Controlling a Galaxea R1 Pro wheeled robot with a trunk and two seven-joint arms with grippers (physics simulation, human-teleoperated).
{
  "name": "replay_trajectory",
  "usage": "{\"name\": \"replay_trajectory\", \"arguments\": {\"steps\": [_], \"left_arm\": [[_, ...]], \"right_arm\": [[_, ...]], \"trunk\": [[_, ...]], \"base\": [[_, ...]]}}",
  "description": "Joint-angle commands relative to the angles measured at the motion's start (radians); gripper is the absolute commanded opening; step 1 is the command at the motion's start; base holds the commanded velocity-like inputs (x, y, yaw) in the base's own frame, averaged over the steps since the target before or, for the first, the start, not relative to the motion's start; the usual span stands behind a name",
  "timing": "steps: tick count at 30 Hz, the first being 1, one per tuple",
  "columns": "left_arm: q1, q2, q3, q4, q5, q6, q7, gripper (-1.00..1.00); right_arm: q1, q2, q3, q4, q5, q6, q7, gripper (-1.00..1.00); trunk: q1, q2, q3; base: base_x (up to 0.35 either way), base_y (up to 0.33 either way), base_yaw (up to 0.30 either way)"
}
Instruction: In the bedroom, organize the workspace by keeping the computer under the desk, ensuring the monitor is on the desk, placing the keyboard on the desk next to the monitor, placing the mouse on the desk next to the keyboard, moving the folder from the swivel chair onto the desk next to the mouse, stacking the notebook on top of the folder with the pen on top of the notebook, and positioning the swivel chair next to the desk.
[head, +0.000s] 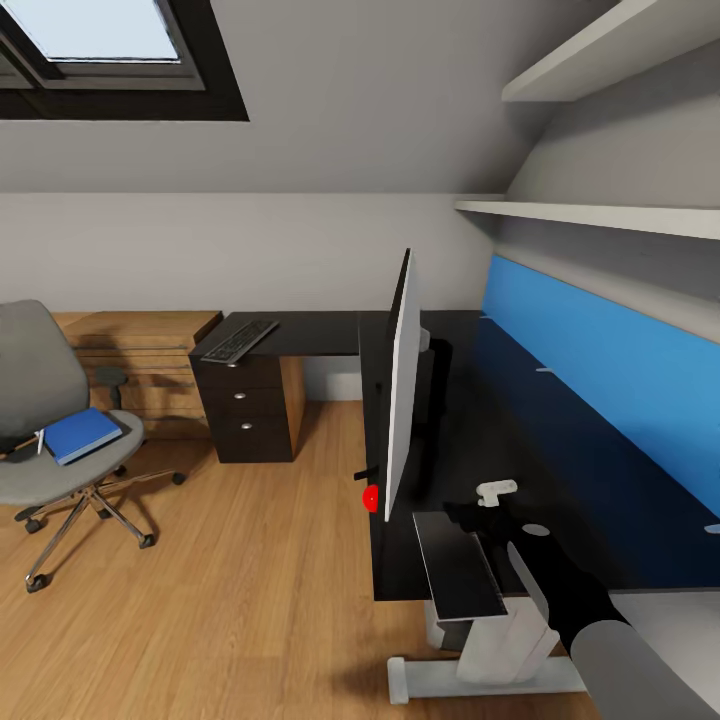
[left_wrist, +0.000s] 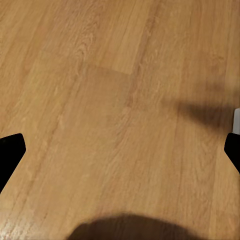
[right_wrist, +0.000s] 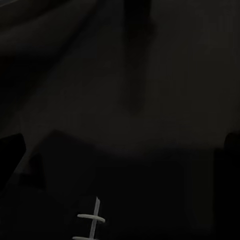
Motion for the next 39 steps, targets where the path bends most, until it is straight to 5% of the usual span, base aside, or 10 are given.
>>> {"name": "replay_trajectory", "arguments": {"steps": [1,39], "left_arm": [[-0.001,0.000,-0.002,0.000,0.000,-0.003,0.005,1.00],[-0.001,0.000,-0.002,0.000,-0.001,-0.003,0.005,1.00]], "right_arm": [[0.000,-0.001,0.003,0.083,-0.006,0.009,-0.001,1.00],[0.000,0.000,0.004,0.083,-0.008,0.009,-0.004,1.00]], "trunk": [[0.000,0.000,-0.001],[0.000,0.000,-0.001]], "base": [[0.000,0.000,0.000],[-0.036,0.000,0.000]]}}
